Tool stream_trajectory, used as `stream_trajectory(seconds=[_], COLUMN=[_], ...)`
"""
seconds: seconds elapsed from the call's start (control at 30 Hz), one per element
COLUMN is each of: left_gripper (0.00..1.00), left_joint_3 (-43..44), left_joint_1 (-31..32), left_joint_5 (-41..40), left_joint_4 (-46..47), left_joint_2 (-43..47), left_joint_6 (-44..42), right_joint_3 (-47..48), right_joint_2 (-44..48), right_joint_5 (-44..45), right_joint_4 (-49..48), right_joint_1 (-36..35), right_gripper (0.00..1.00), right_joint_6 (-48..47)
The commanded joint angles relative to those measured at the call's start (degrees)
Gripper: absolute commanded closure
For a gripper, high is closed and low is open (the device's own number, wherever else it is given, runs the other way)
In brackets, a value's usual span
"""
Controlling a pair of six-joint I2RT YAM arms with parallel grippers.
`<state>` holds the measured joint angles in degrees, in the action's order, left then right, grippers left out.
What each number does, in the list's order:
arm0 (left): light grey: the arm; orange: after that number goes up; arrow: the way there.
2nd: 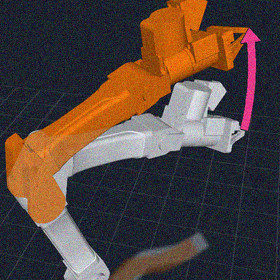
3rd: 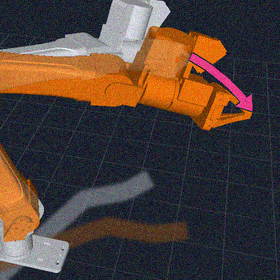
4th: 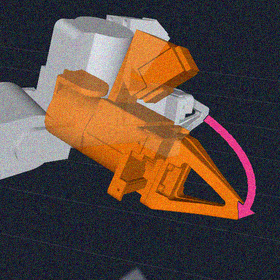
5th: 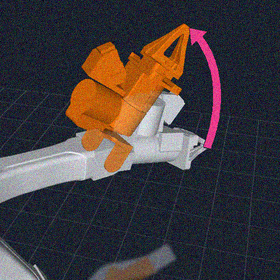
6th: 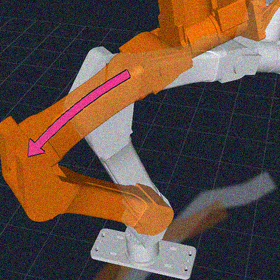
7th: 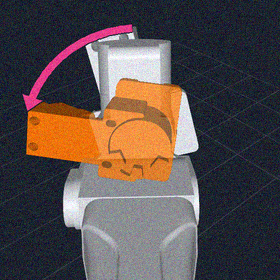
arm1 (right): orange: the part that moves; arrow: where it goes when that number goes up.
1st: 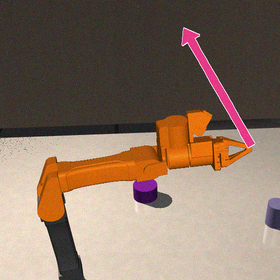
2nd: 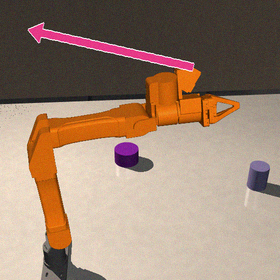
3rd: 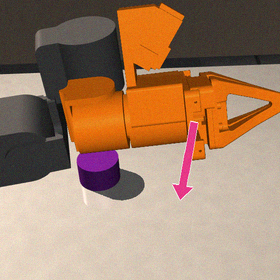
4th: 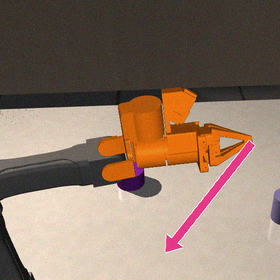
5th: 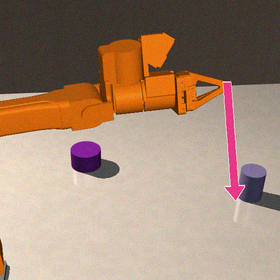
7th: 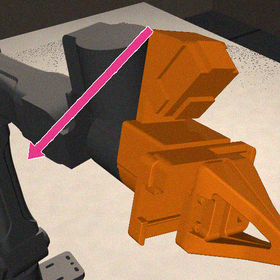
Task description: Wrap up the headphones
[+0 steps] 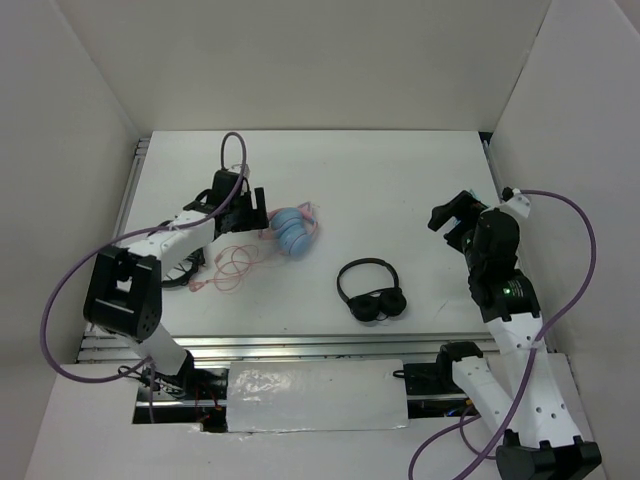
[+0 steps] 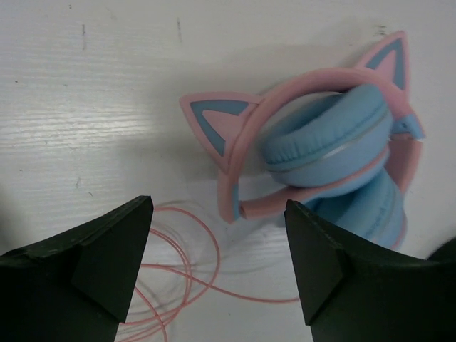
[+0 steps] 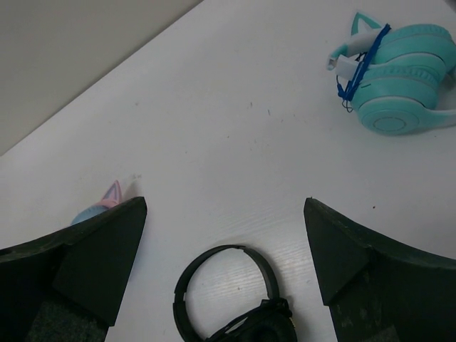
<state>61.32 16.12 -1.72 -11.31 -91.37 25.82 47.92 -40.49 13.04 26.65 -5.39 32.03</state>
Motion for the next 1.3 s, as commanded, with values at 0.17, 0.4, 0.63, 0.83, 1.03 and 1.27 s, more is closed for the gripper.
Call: stream_trajectory(seconds=[0.17, 0.4, 0.63, 0.83, 1.03, 1.27], left_gripper=[0.17, 0.40, 0.53, 0.51, 0.56, 0.47], left_joint_3=[6.8, 8.7, 5.9, 5.6, 5.5, 4.6], left_joint_1=[3.6, 4.5, 5.4, 5.5, 5.5, 5.6], left_joint_5=[-11.4, -14.0, -13.3, -13.7, -13.8, -12.2], left_joint_4=[-1.2, -2.5, 0.3, 0.9, 1.1, 2.3], left_joint_2=[-9.7, -13.8, -13.9, -14.2, -14.5, -14.9], left_joint_6=[-0.3, 0.1, 0.6, 1.0, 1.3, 2.2], right_joint_3=[-1.8, -1.3, -0.6, -0.2, -1.2, -1.3], right_joint_2=[4.1, 3.8, 2.6, 3.7, 6.4, 7.8], right_joint_5=[-2.2, -1.8, -1.4, -1.6, -1.7, -1.3], right_joint_4=[-5.8, -4.5, -3.7, -3.1, -3.3, -2.7], right_joint_1=[-0.3, -0.3, -0.4, -0.3, -0.4, -0.4], right_gripper=[0.00, 0.00, 0.00, 0.00, 0.00, 0.00], right_joint_6=[-0.7, -1.8, -0.9, -1.1, -1.2, -1.3])
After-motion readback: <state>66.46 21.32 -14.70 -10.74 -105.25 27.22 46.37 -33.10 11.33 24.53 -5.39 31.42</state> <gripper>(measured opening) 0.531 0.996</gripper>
